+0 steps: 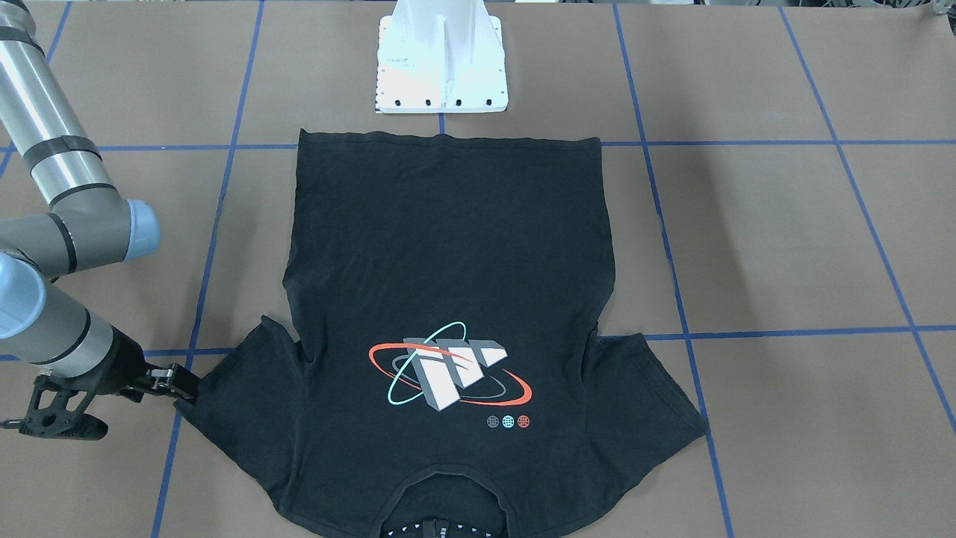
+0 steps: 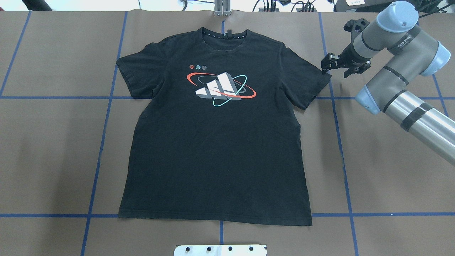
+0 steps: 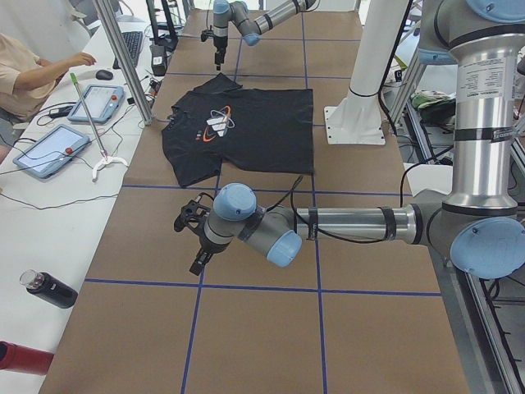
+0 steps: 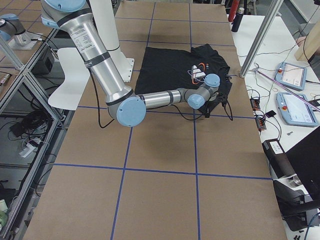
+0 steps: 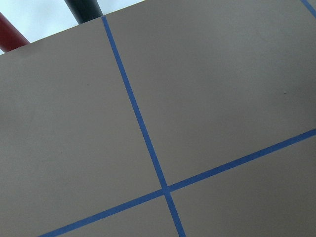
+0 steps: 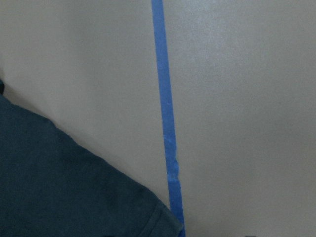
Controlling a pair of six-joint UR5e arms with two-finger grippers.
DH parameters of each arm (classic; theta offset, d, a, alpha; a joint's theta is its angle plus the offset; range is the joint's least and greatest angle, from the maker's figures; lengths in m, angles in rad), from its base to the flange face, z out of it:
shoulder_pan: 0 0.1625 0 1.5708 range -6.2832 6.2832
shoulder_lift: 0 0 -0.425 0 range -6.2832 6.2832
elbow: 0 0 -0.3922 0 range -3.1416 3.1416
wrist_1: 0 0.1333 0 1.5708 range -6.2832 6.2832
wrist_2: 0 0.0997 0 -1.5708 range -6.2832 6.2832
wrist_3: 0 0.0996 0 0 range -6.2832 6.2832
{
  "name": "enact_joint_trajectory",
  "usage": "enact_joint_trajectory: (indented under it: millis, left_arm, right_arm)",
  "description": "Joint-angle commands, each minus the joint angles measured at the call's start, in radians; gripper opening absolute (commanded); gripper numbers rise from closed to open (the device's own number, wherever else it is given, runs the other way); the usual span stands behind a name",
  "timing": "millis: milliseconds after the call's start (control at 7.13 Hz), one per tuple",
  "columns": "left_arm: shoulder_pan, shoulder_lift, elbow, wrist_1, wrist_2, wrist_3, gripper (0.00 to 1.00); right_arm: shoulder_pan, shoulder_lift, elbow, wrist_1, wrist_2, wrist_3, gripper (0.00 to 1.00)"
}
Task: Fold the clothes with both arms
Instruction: 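Move the right gripper toward the shirt's sleeve farthest from the robot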
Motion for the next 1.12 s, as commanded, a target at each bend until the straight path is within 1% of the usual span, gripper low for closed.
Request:
enact_joint_trajectory:
  millis: [0,421,561,701,981]
  left_arm:
    - [0.0,-0.001,0.004,-0.003,0.002,0.001,0.99]
    - [0.0,-0.001,0.003,-0.003,0.001,0.005,0.99]
    - [0.0,0.0,0.003,-0.004,0.001,0.007,0.99]
    - [0.0,0.002,0.004,-0.019,0.002,0.008,0.99]
    - [0.0,0.002,0.004,-0.024,0.002,0.008,0.99]
  right_arm:
    - [-0.009,0.007,-0.008,0.0,-0.017,0.0,0.68]
    - [-0.009,0.01,-0.022,0.0,-0.019,-0.001,0.66]
    - [-0.009,0.02,-0.024,0.0,-0.025,0.0,0.59]
    - [-0.011,0.02,-0.024,-0.002,-0.025,0.0,0.43]
    - [-0.009,0.02,-0.025,0.0,-0.025,0.0,0.0]
